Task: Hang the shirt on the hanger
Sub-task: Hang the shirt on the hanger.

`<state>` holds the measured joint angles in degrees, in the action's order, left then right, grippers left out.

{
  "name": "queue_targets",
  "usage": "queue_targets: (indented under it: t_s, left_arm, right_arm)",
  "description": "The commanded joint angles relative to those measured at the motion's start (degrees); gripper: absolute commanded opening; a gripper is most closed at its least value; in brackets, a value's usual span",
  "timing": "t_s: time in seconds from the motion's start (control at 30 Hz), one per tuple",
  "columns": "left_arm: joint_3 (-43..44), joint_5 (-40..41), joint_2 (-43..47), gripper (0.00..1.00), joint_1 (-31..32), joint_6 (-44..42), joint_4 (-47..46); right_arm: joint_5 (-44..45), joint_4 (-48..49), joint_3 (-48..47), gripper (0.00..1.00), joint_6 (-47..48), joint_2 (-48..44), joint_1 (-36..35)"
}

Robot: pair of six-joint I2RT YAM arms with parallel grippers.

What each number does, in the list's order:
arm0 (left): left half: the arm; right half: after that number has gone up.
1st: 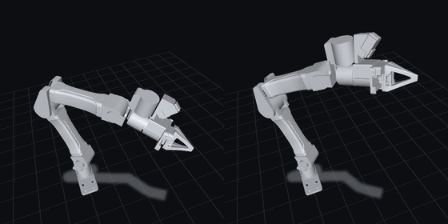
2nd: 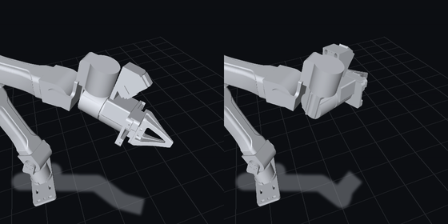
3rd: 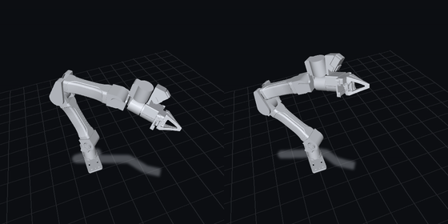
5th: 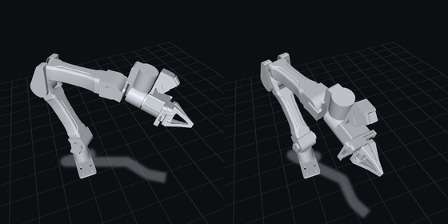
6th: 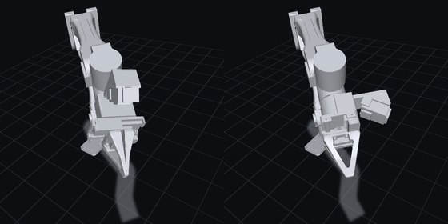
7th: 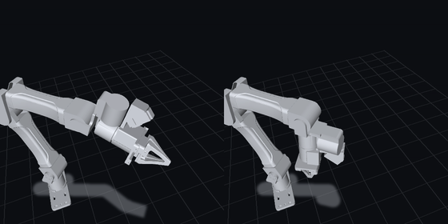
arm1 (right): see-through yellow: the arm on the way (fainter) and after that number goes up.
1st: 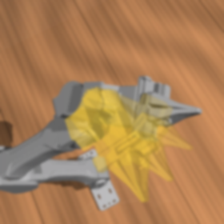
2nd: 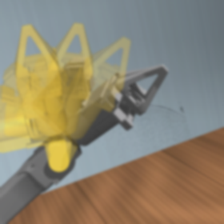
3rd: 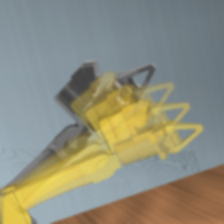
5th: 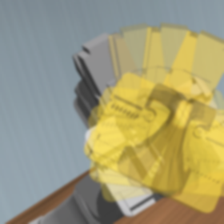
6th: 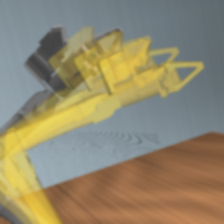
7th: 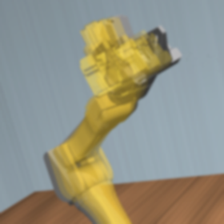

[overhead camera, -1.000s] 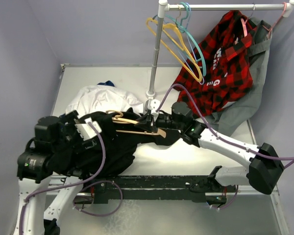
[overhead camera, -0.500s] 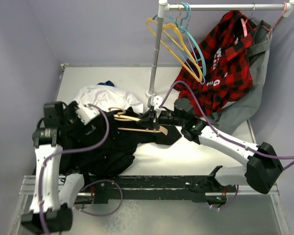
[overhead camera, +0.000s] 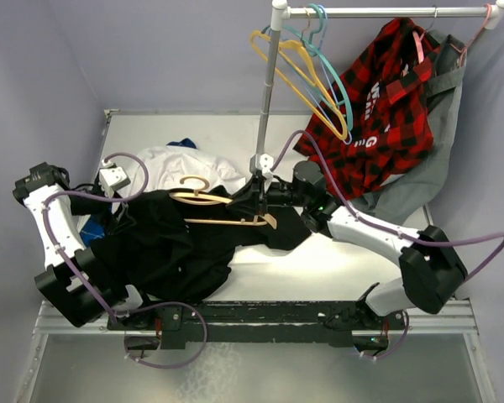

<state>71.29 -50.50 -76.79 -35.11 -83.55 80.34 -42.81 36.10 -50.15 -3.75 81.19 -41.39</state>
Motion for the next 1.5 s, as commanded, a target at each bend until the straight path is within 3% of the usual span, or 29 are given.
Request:
queue_targets:
  t_s: [0.0, 0.2, 0.43, 0.5, 0.6, 0.63, 0.67, 0.77, 0.8, 0.87, 1.0, 1.07, 1.1, 1.13, 1.17, 1.2, 1.33, 1.47]
  left_arm:
    - [1.0, -6.8, -0.5, 0.90, -0.2, -9.8, 8.0]
    - [1.7, -6.6, -2.6, 0.89, 1.8, -9.8, 8.3]
    - [2.9, -4.6, -3.3, 0.84, 8.6, -7.8, 8.3]
    - [3.7, -4.1, -3.8, 0.74, 10.4, -7.0, 8.3]
    - [3.8, -3.8, -4.2, 0.46, 12.8, -6.5, 8.3]
    - [3.4, -3.6, -4.4, 0.44, 13.5, -6.6, 8.3]
    - [2.7, -3.4, -4.5, 0.45, 14.4, -6.7, 8.3]
    - [0.6, -3.4, -5.3, 0.72, 16.8, -7.0, 8.3]
    - [0.0, -3.5, -5.6, 0.76, 17.5, -7.0, 8.4]
    - [-0.6, -3.8, -5.9, 0.80, 18.8, -6.8, 8.4]
    - [-0.6, -4.8, -7.1, 0.79, 20.0, -5.9, 8.4]
    - [-0.7, -5.0, -7.5, 0.67, 20.2, -6.0, 8.4]
    - [-0.8, -5.2, -7.8, 0.55, 20.1, -5.9, 8.4]
    - [-1.1, -5.3, -7.9, 0.34, 20.2, -6.1, 8.4]
    - [-1.4, -5.6, -8.0, 0.05, 20.2, -6.6, 8.4]
    - [-1.9, -5.9, -7.7, 0.00, 20.2, -7.0, 8.4]
    - [-6.6, -5.0, -4.8, 0.00, 20.3, -14.1, 8.5]
    - [-6.0, -5.4, -4.4, 0.00, 20.3, -15.4, 8.5]
  right_arm:
    - [-2.8, 10.7, -5.1, 0.00, -4.6, 2.1, 0.0]
    - [-1.6, 10.0, -8.5, 0.00, -5.0, 5.4, -0.3]
    - [-1.0, 7.3, -11.2, 0.00, -3.2, 9.5, -1.6]
    - [-0.8, 7.7, -11.3, 0.00, -3.3, 10.2, -1.7]
    - [-0.8, 9.1, -11.1, 0.00, -4.0, 11.1, -1.8]
    - [-0.8, 9.7, -10.9, 0.00, -4.1, 11.2, -1.8]
    - [-0.8, 10.5, -10.7, 0.00, -4.4, 11.4, -1.8]
    - [-1.0, 12.9, -10.2, 0.00, -5.7, 12.1, -1.8]
    - [-1.0, 13.3, -10.2, 0.00, -6.0, 12.4, -1.8]
    - [-0.9, 13.9, -10.2, 0.00, -6.1, 12.7, -1.9]
    - [-0.2, 14.8, -9.5, 0.00, -6.0, 12.1, -1.8]
    - [0.2, 15.1, -9.1, 0.00, -5.9, 11.9, -1.8]
    - [0.2, 15.0, -8.9, 0.00, -5.8, 11.7, -1.8]
    - [0.2, 15.0, -8.8, 0.00, -5.8, 11.7, -1.8]
    - [0.2, 15.1, -8.4, 0.00, -5.8, 11.6, -1.8]
    - [0.3, 15.3, -8.2, 0.00, -5.8, 11.5, -1.8]
    - [0.7, 16.8, -6.6, 0.00, -6.4, 11.2, -1.8]
    - [1.5, 18.1, -5.0, 0.00, -7.7, 10.5, -1.8]
